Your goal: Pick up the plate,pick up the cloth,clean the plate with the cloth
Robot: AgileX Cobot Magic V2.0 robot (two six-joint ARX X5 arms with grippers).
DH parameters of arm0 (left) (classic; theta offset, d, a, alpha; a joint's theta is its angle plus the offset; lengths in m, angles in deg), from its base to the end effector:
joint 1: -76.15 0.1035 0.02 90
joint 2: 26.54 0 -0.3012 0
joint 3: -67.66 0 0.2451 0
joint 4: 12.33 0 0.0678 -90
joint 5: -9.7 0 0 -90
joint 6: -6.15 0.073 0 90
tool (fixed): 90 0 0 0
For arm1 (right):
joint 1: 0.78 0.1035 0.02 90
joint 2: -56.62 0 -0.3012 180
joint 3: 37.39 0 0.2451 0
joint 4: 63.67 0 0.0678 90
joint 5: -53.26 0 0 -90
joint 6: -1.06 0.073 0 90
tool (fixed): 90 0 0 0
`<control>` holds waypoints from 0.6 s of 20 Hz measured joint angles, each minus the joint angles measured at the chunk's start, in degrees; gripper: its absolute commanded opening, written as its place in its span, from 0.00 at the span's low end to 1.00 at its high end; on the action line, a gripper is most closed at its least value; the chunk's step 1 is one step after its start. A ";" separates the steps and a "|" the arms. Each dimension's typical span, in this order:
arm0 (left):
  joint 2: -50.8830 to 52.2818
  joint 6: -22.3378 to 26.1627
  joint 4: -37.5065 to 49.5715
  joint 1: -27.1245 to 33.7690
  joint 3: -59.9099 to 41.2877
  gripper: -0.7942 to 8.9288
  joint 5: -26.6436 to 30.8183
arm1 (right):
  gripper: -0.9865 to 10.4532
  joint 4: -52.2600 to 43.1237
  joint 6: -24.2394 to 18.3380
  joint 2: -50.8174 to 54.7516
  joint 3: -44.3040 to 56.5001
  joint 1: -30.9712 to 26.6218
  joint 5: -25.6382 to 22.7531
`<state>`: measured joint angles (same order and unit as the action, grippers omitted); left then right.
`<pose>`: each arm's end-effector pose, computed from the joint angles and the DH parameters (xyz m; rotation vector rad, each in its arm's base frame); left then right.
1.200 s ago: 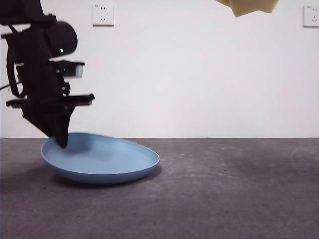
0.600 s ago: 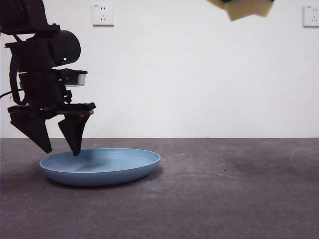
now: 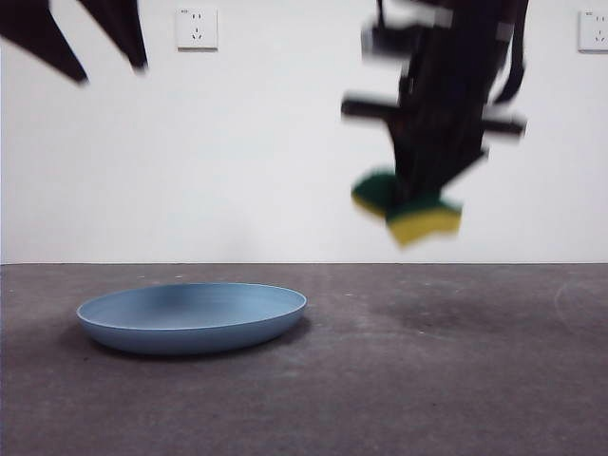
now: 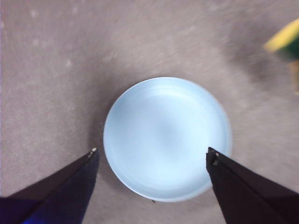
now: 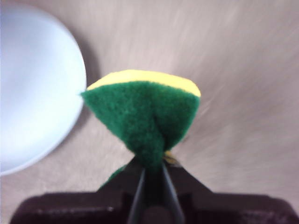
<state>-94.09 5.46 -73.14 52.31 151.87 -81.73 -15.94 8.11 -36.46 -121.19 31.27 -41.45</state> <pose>0.2195 -0.0990 0.3541 0.1396 0.7642 -0.4142 0.3037 0.1831 0.2468 -0.2049 0.9750 0.3764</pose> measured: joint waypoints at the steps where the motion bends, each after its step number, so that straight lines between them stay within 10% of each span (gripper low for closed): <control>1: 2.78 -0.20 -1.38 -0.46 0.00 0.47 -0.83 | 0.09 -0.35 0.15 -2.97 0.00 -0.92 2.16; 6: 9.60 -0.44 -6.43 -1.09 0.00 0.47 -1.75 | 0.11 -0.48 2.01 -12.96 0.02 -2.10 3.23; 12: 9.03 -0.44 -7.39 -1.11 0.00 0.47 -1.70 | 0.39 -1.46 2.45 -12.96 0.02 -2.47 3.13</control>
<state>-85.06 5.03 -80.52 51.20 151.87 -83.44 -17.40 10.56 -49.42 -121.16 28.80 -38.32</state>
